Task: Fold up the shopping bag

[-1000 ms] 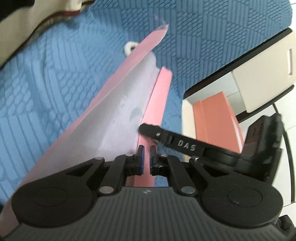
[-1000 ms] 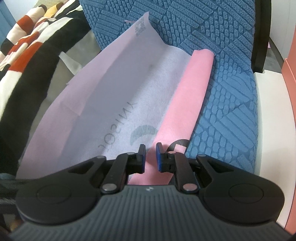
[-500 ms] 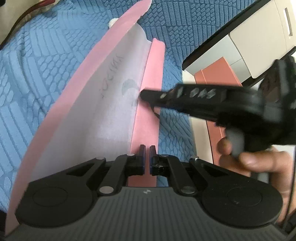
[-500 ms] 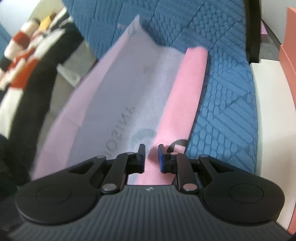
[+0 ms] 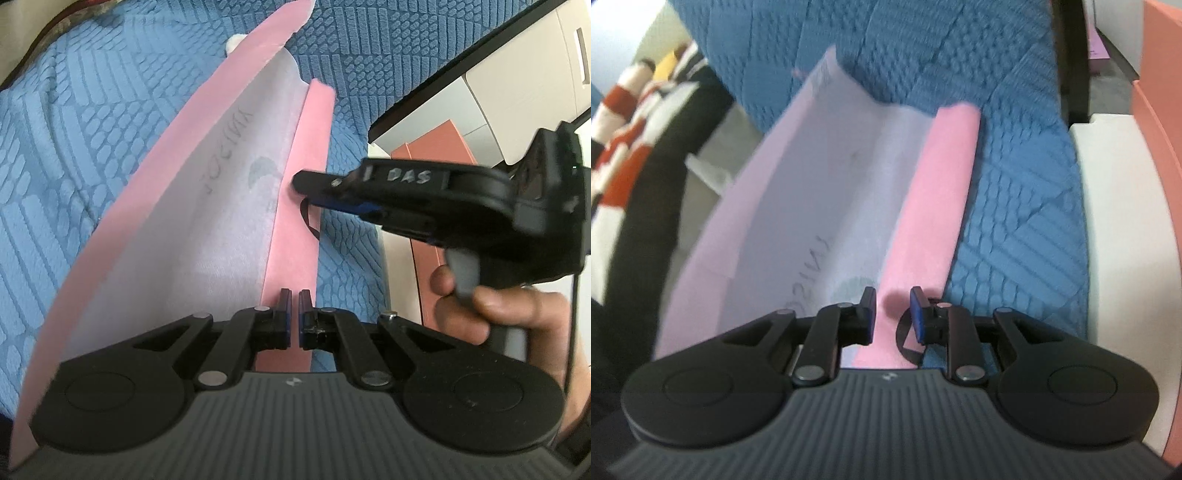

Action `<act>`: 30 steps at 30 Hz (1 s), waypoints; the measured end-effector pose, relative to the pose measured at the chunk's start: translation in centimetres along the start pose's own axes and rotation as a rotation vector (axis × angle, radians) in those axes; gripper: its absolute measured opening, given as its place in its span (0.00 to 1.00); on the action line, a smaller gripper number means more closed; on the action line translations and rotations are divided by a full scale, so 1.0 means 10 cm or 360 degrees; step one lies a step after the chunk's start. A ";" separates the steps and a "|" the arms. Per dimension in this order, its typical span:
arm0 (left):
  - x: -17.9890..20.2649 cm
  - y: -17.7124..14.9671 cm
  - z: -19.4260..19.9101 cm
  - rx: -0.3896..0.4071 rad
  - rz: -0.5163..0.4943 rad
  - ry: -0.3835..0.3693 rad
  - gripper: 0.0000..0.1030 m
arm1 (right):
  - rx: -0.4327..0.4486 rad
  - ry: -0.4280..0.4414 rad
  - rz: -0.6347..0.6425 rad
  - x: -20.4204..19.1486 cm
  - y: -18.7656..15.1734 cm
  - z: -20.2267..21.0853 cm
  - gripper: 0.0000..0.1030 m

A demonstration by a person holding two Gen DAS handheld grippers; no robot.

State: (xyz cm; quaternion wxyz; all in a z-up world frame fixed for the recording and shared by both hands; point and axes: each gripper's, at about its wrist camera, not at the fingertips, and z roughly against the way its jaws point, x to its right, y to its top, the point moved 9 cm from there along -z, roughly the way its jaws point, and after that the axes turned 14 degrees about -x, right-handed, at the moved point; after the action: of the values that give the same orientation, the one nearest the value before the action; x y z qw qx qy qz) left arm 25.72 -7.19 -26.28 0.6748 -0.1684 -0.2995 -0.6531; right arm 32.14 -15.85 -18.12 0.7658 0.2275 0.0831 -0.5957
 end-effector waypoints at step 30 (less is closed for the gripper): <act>0.00 0.04 0.09 0.0129 -0.0019 0.0160 0.04 | 0.0070 0.0076 -0.0188 0.15 0.16 0.02 0.09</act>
State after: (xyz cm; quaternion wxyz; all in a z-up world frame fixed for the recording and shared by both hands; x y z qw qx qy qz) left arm 25.98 -6.61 -25.49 0.6914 -0.1060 -0.2925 -0.6520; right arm 34.05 -16.96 -18.12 0.7219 0.2533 0.1016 -0.6360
